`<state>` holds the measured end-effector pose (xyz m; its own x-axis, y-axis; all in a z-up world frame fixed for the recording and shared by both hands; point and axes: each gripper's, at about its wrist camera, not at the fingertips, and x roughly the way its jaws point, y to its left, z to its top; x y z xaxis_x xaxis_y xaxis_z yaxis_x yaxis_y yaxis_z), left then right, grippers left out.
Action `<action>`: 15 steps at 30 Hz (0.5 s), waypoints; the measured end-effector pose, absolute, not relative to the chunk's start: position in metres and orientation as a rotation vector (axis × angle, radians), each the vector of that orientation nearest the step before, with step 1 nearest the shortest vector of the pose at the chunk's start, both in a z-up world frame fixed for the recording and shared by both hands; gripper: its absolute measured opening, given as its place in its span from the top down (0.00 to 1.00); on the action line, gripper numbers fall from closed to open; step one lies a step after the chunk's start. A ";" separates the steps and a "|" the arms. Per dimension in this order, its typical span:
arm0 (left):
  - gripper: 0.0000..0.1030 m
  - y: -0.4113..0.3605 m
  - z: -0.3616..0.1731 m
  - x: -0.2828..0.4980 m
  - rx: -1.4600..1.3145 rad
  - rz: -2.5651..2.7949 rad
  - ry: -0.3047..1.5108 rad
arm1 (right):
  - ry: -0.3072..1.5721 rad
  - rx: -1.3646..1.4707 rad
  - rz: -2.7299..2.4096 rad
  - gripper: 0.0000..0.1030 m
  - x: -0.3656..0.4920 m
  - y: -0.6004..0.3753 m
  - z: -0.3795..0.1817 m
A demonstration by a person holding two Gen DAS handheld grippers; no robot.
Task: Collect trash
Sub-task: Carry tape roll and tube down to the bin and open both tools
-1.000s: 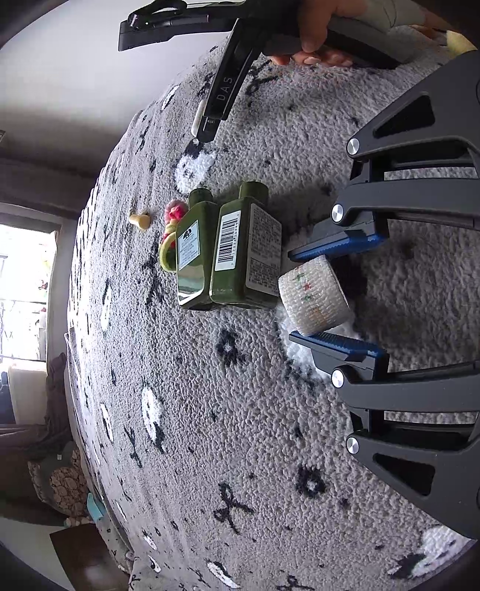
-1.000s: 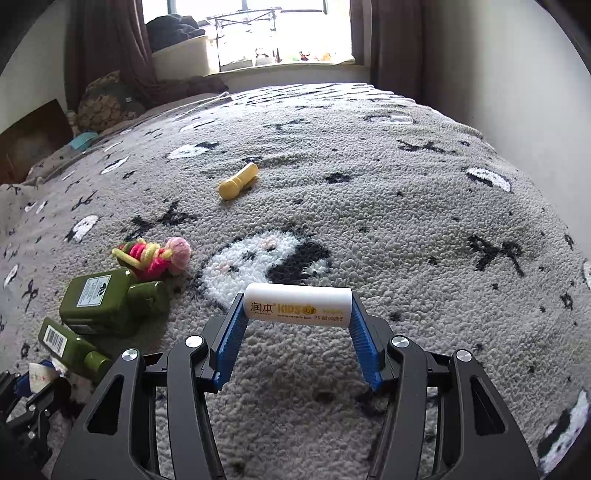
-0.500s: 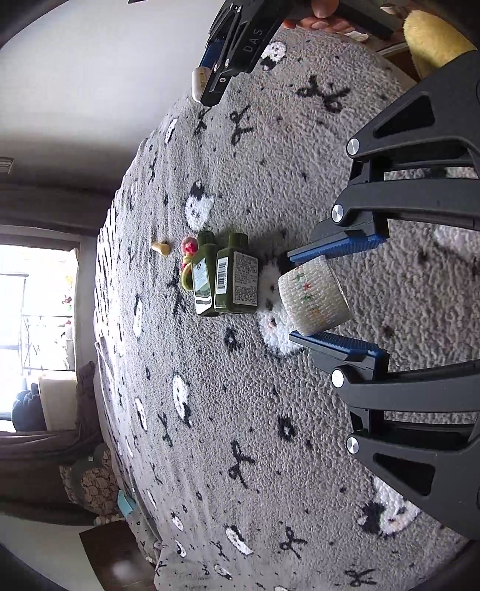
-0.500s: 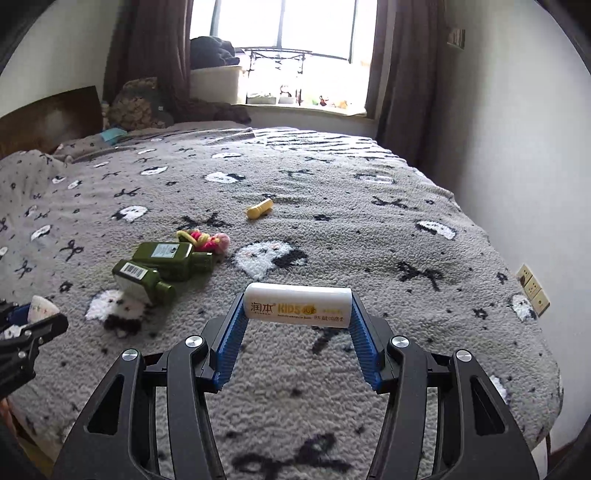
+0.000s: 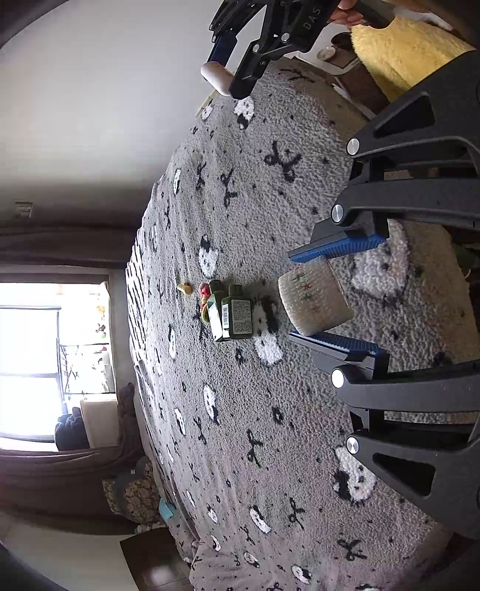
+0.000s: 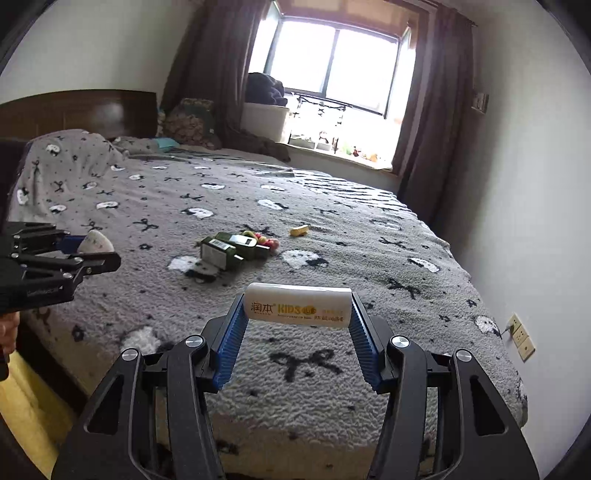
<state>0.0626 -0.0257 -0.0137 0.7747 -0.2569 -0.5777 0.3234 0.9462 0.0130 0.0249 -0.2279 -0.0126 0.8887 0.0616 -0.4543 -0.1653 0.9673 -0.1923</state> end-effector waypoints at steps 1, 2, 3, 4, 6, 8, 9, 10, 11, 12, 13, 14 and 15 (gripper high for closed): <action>0.65 -0.026 -0.017 0.054 0.124 -0.320 0.607 | 0.469 -0.230 0.136 0.47 0.017 -0.224 -0.018; 0.65 -0.026 -0.020 0.047 0.130 -0.325 0.608 | 0.476 -0.232 0.149 0.47 0.011 -0.222 -0.023; 0.65 -0.025 -0.024 0.040 0.133 -0.330 0.610 | 0.482 -0.234 0.157 0.47 0.004 -0.218 -0.028; 0.65 -0.024 -0.028 0.033 0.133 -0.335 0.616 | 0.491 -0.235 0.165 0.47 -0.001 -0.215 -0.033; 0.65 -0.022 -0.037 0.021 0.123 -0.346 0.631 | 0.521 -0.220 0.193 0.47 -0.009 -0.210 -0.045; 0.65 -0.020 -0.047 0.011 0.101 -0.363 0.654 | 0.557 -0.196 0.219 0.47 -0.017 -0.206 -0.058; 0.65 -0.018 -0.052 0.006 0.091 -0.366 0.665 | 0.575 -0.188 0.229 0.47 -0.019 -0.204 -0.065; 0.65 -0.017 -0.057 0.001 0.084 -0.369 0.676 | 0.589 -0.181 0.232 0.47 -0.022 -0.203 -0.071; 0.65 -0.016 -0.063 -0.003 0.078 -0.369 0.687 | 0.609 -0.169 0.240 0.47 -0.024 -0.201 -0.078; 0.65 -0.014 -0.069 -0.007 0.076 -0.365 0.696 | 0.628 -0.156 0.251 0.47 -0.026 -0.200 -0.085; 0.65 -0.013 -0.074 -0.010 0.077 -0.362 0.706 | 0.648 -0.139 0.266 0.47 -0.027 -0.198 -0.091; 0.65 -0.012 -0.081 -0.013 0.075 -0.359 0.718 | 0.665 -0.116 0.286 0.47 -0.030 -0.197 -0.098; 0.65 -0.010 -0.088 -0.015 0.071 -0.356 0.732 | 0.685 -0.095 0.293 0.47 -0.032 -0.197 -0.106</action>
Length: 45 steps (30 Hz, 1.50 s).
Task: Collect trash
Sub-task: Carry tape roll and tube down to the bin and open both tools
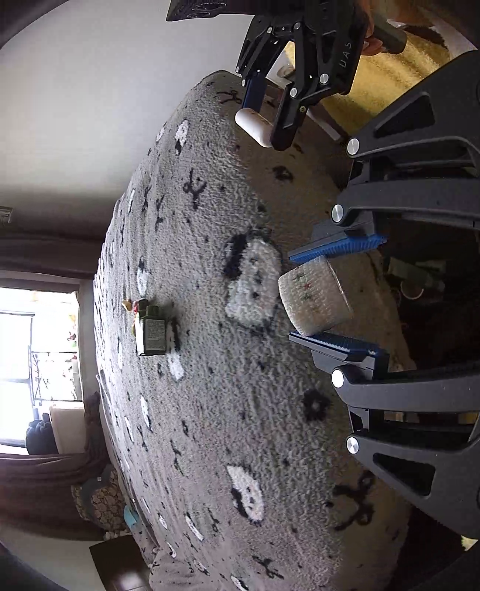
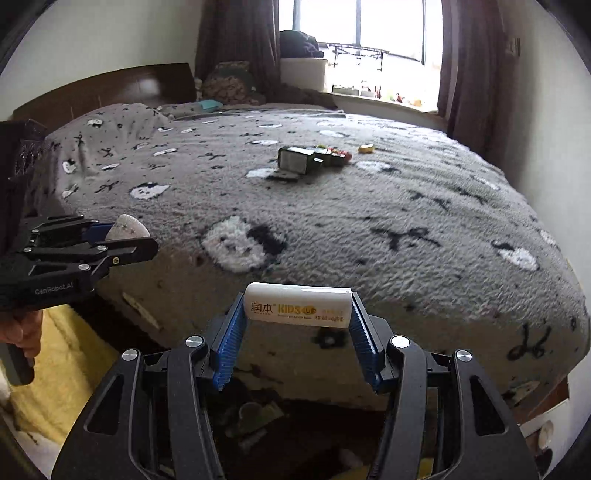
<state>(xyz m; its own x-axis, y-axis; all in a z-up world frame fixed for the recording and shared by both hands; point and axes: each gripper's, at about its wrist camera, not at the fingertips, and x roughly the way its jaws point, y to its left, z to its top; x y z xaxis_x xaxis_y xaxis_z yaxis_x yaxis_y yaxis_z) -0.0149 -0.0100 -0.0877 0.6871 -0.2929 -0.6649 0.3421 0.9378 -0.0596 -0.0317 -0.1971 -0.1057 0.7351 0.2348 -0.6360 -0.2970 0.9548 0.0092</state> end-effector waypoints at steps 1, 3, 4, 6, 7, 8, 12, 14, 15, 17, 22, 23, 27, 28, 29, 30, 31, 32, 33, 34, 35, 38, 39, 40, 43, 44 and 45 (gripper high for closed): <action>0.65 -0.009 -0.095 -0.016 0.067 -0.355 0.748 | 0.703 -0.080 0.295 0.47 -0.033 -0.197 -0.112; 0.65 -0.007 -0.112 -0.019 0.057 -0.356 0.790 | 0.739 -0.060 0.295 0.47 -0.034 -0.196 -0.127; 0.65 -0.006 -0.121 -0.020 0.052 -0.356 0.814 | 0.754 -0.056 0.294 0.47 -0.035 -0.196 -0.134; 0.65 -0.005 -0.139 -0.021 0.042 -0.349 0.856 | 0.792 -0.055 0.294 0.47 -0.035 -0.195 -0.148; 0.65 -0.004 -0.148 -0.022 0.037 -0.346 0.876 | 0.812 -0.051 0.299 0.47 -0.035 -0.194 -0.156; 0.65 -0.004 -0.157 -0.022 0.029 -0.345 0.899 | 0.828 -0.047 0.303 0.47 -0.034 -0.193 -0.161; 0.65 -0.003 -0.185 -0.023 0.009 -0.346 0.967 | 0.888 -0.043 0.314 0.47 -0.031 -0.190 -0.184; 0.65 -0.003 -0.197 -0.024 0.005 -0.343 1.001 | 0.914 -0.033 0.321 0.47 -0.027 -0.189 -0.194; 0.65 -0.003 -0.202 -0.024 0.005 -0.340 1.016 | 0.927 -0.026 0.324 0.47 -0.025 -0.188 -0.198; 0.65 -0.004 -0.215 -0.027 0.004 -0.339 1.051 | 0.952 -0.014 0.332 0.47 -0.024 -0.186 -0.207; 0.65 -0.005 -0.243 -0.031 0.006 -0.329 1.130 | 1.006 0.001 0.371 0.47 -0.022 -0.183 -0.221; 0.65 -0.006 -0.246 -0.032 0.007 -0.327 1.141 | 1.024 0.003 0.378 0.47 -0.021 -0.183 -0.224; 0.65 -0.005 -0.257 -0.030 0.008 -0.325 1.184 | 1.086 -0.003 0.392 0.47 -0.018 -0.178 -0.239; 0.65 -0.005 -0.260 -0.029 0.006 -0.328 1.202 | 1.101 -0.003 0.397 0.47 -0.018 -0.177 -0.242; 0.65 -0.005 -0.264 -0.029 0.005 -0.331 1.221 | 1.116 -0.004 0.404 0.47 -0.017 -0.175 -0.245; 0.65 -0.006 -0.268 -0.028 0.005 -0.334 1.236 | 1.131 -0.007 0.414 0.47 -0.017 -0.173 -0.248; 0.65 -0.007 -0.272 -0.028 0.007 -0.338 1.252 | 1.145 -0.010 0.420 0.47 -0.018 -0.171 -0.251; 0.65 -0.009 -0.275 -0.028 0.007 -0.339 1.264 | 1.157 -0.012 0.421 0.47 -0.017 -0.169 -0.255; 0.65 -0.011 -0.277 -0.027 0.006 -0.341 1.274 | 1.170 -0.015 0.423 0.47 -0.017 -0.167 -0.258; 0.65 -0.012 -0.278 -0.027 0.006 -0.344 1.280 | 1.182 -0.017 0.426 0.47 -0.017 -0.165 -0.260; 0.65 -0.012 -0.279 -0.027 0.007 -0.348 1.285 | 1.194 -0.015 0.429 0.47 -0.017 -0.164 -0.263; 0.65 -0.015 -0.282 -0.029 0.010 -0.357 1.297 | 1.229 -0.004 0.434 0.47 -0.014 -0.162 -0.270; 0.65 -0.016 -0.284 -0.030 0.010 -0.359 1.298 | 1.234 -0.001 0.434 0.46 -0.013 -0.161 -0.271; 0.64 -0.016 -0.284 -0.031 0.009 -0.359 1.298 | 1.234 0.002 0.436 0.46 -0.012 -0.161 -0.271; 0.64 -0.019 -0.286 -0.033 0.009 -0.362 1.295 | 1.228 0.015 0.435 0.46 -0.013 -0.163 -0.272; 0.64 -0.020 -0.287 -0.032 0.011 -0.362 1.294 | 1.229 0.020 0.434 0.46 -0.012 -0.167 -0.270; 0.64 -0.020 -0.285 -0.031 0.012 -0.362 1.295 | 1.229 0.025 0.434 0.46 -0.011 -0.170 -0.268</action>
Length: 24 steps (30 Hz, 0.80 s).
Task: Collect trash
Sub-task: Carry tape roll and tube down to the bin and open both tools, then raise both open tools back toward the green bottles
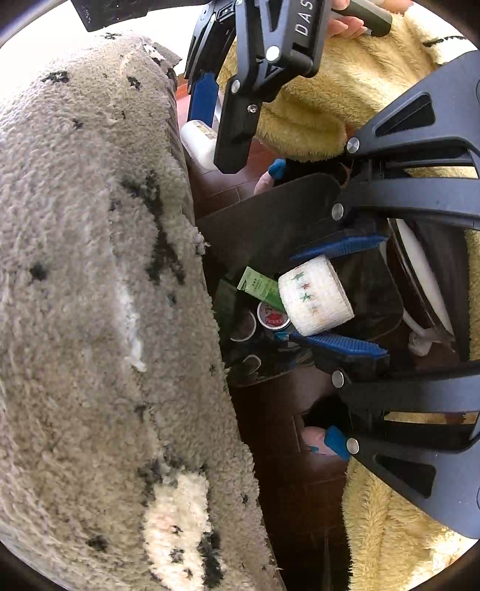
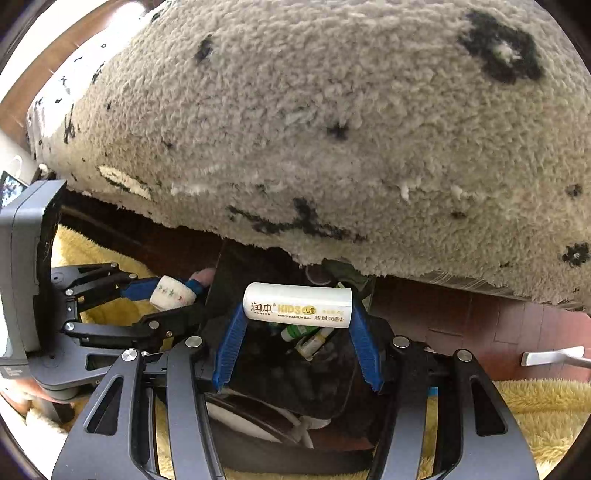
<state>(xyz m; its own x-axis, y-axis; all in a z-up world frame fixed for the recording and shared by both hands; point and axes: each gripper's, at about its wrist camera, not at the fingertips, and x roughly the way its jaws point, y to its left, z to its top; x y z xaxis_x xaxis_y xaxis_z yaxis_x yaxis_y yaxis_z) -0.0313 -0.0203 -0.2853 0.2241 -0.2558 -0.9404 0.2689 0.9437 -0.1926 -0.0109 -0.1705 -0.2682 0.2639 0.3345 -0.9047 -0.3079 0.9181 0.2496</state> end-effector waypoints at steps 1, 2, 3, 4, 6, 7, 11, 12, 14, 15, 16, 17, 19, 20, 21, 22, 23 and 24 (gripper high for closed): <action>0.64 -0.020 -0.285 -0.031 0.012 -0.361 1.296 | 1.230 0.029 0.434 0.46 -0.010 -0.172 -0.268; 0.63 -0.021 -0.286 -0.031 0.009 -0.361 1.298 | 1.229 0.032 0.430 0.41 -0.010 -0.173 -0.268; 0.59 -0.020 -0.286 -0.031 0.006 -0.361 1.299 | 1.227 0.036 0.428 0.35 -0.009 -0.174 -0.268; 0.54 -0.020 -0.286 -0.031 0.005 -0.362 1.297 | 1.225 0.040 0.426 0.33 -0.006 -0.175 -0.267; 0.48 -0.019 -0.285 -0.031 0.004 -0.361 1.291 | 1.221 0.049 0.419 0.30 -0.005 -0.179 -0.265; 0.46 -0.018 -0.285 -0.030 0.004 -0.360 1.290 | 1.219 0.051 0.413 0.30 -0.005 -0.181 -0.265; 0.33 -0.017 -0.282 -0.029 0.001 -0.353 1.284 | 1.209 0.059 0.384 0.28 -0.001 -0.191 -0.261; 0.30 -0.016 -0.281 -0.028 0.001 -0.352 1.282 | 1.207 0.060 0.379 0.25 0.001 -0.193 -0.260; 0.25 -0.014 -0.278 -0.027 -0.002 -0.351 1.277 | 1.200 0.055 0.372 0.24 0.000 -0.197 -0.257; 0.22 -0.014 -0.277 -0.027 -0.003 -0.349 1.273 | 1.196 0.050 0.369 0.24 0.000 -0.199 -0.256; 0.20 -0.013 -0.275 -0.027 -0.002 -0.346 1.269 | 1.191 0.046 0.368 0.24 0.000 -0.199 -0.255; 0.16 -0.013 -0.274 -0.026 0.000 -0.341 1.264 | 1.186 0.044 0.368 0.24 -0.002 -0.199 -0.254; 0.13 -0.013 -0.269 -0.027 0.006 -0.336 1.251 | 1.169 0.041 0.373 0.24 -0.003 -0.203 -0.250; 0.13 -0.013 -0.266 -0.027 0.009 -0.333 1.244 | 1.161 0.041 0.374 0.24 -0.003 -0.203 -0.248; 0.13 -0.013 -0.262 -0.027 0.011 -0.331 1.237 | 1.146 0.044 0.374 0.24 -0.004 -0.203 -0.245; 0.13 -0.012 -0.258 -0.028 0.013 -0.332 1.228 | 1.131 0.047 0.372 0.24 -0.006 -0.197 -0.241; 0.13 -0.011 -0.253 -0.029 0.014 -0.334 1.217 | 1.116 0.054 0.371 0.24 -0.007 -0.199 -0.235; 0.13 -0.010 -0.248 -0.029 0.017 -0.336 1.204 | 1.095 0.064 0.375 0.24 -0.009 -0.201 -0.227</action>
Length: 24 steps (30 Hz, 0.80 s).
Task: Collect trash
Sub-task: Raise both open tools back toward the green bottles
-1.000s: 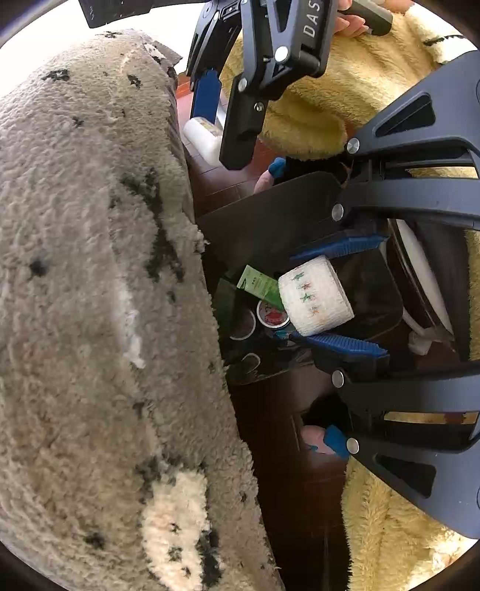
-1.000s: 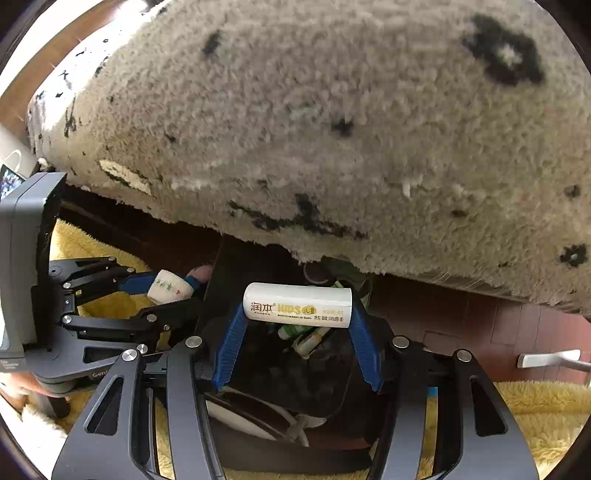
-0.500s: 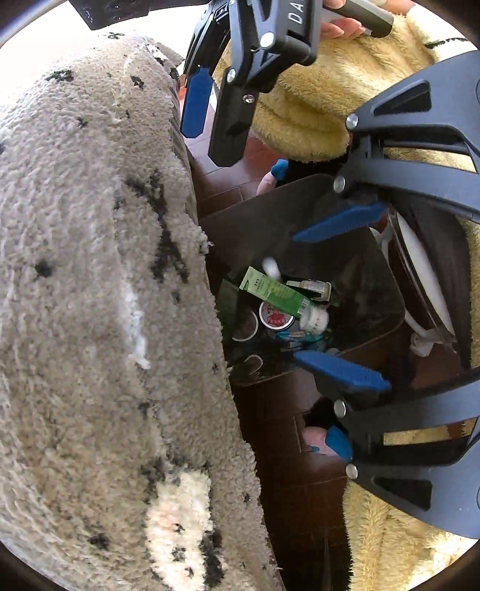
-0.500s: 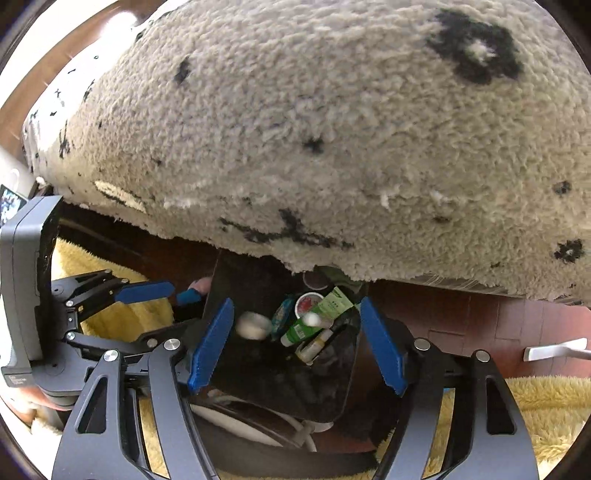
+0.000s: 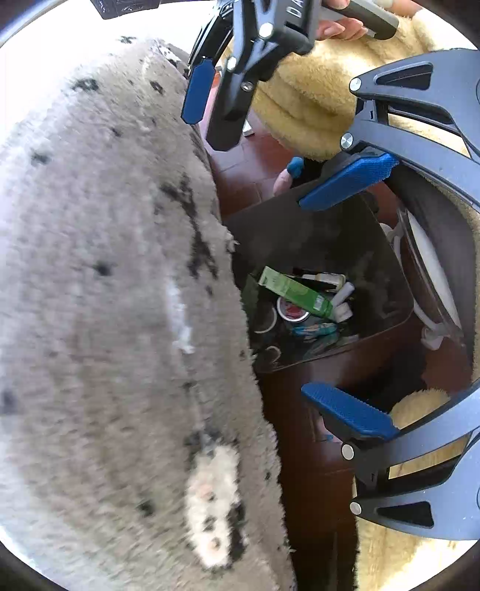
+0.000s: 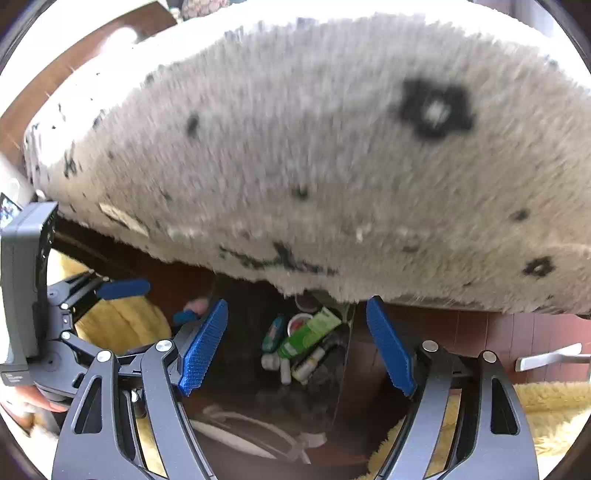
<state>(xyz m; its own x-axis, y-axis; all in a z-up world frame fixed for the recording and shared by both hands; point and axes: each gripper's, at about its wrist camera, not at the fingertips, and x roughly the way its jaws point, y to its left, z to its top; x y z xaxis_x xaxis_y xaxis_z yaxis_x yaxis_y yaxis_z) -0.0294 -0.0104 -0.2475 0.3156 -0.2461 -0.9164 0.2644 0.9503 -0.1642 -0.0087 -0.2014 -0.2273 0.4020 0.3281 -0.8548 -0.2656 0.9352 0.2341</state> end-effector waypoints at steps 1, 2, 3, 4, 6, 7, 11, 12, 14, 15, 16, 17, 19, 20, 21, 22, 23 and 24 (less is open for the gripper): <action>0.13 -0.009 -0.241 -0.030 0.020 -0.339 1.188 | 1.072 0.072 0.381 0.24 -0.010 -0.204 -0.219; 0.13 -0.008 -0.234 -0.031 0.021 -0.340 1.172 | 1.054 0.073 0.381 0.24 -0.010 -0.206 -0.211; 0.13 -0.006 -0.226 -0.031 0.021 -0.342 1.154 | 1.028 0.069 0.376 0.24 -0.010 -0.208 -0.201; 0.13 -0.004 -0.218 -0.031 0.020 -0.344 1.137 | 0.998 0.061 0.369 0.24 -0.011 -0.210 -0.190; 0.13 -0.001 -0.199 -0.029 0.018 -0.347 1.095 | 0.934 0.050 0.353 0.24 -0.010 -0.215 -0.168; 0.13 0.000 -0.188 -0.027 0.022 -0.345 1.071 | 0.902 0.048 0.347 0.24 -0.009 -0.218 -0.156; 0.13 0.006 -0.146 -0.016 0.050 -0.341 0.972 | 0.787 0.016 0.305 0.21 0.005 -0.226 -0.115; 0.13 0.007 -0.137 -0.011 0.055 -0.340 0.953 | 0.764 0.000 0.286 0.21 0.011 -0.226 -0.104; 0.13 0.012 -0.119 0.001 0.062 -0.330 0.920 | 0.732 -0.019 0.276 0.20 0.022 -0.220 -0.091; 0.13 0.014 -0.111 0.008 0.065 -0.320 0.903 | 0.714 -0.029 0.274 0.20 0.029 -0.217 -0.083; 0.13 0.017 -0.105 0.016 0.071 -0.310 0.889 | 0.702 -0.038 0.269 0.20 0.038 -0.214 -0.076; 0.13 0.020 -0.098 0.025 0.077 -0.294 0.876 | 0.688 -0.051 0.261 0.20 0.049 -0.210 -0.070; 0.13 0.025 -0.087 0.043 0.081 -0.274 0.861 | 0.670 -0.064 0.252 0.19 0.071 -0.204 -0.064; 0.13 0.028 -0.082 0.054 0.078 -0.268 0.857 | 0.667 -0.064 0.251 0.19 0.079 -0.201 -0.062; 0.13 0.031 -0.079 0.064 0.074 -0.258 0.854 | 0.669 -0.062 0.248 0.19 0.094 -0.196 -0.061; 0.13 0.034 -0.075 0.075 0.071 -0.246 0.851 | 0.672 -0.059 0.247 0.19 0.108 -0.190 -0.060; 0.13 0.036 -0.074 0.085 0.071 -0.237 0.846 | 0.674 -0.057 0.249 0.19 0.118 -0.184 -0.061; 0.13 0.038 -0.072 0.095 0.075 -0.223 0.840 | 0.678 -0.056 0.249 0.19 0.131 -0.179 -0.061</action>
<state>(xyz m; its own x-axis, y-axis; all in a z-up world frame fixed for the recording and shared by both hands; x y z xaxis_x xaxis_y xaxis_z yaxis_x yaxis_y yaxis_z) 0.0954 0.0378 -0.0721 0.6456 -0.1665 -0.7453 0.2257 0.9739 -0.0221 0.1315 -0.1786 -0.0613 0.7507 0.2096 -0.6265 -0.2456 0.9689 0.0298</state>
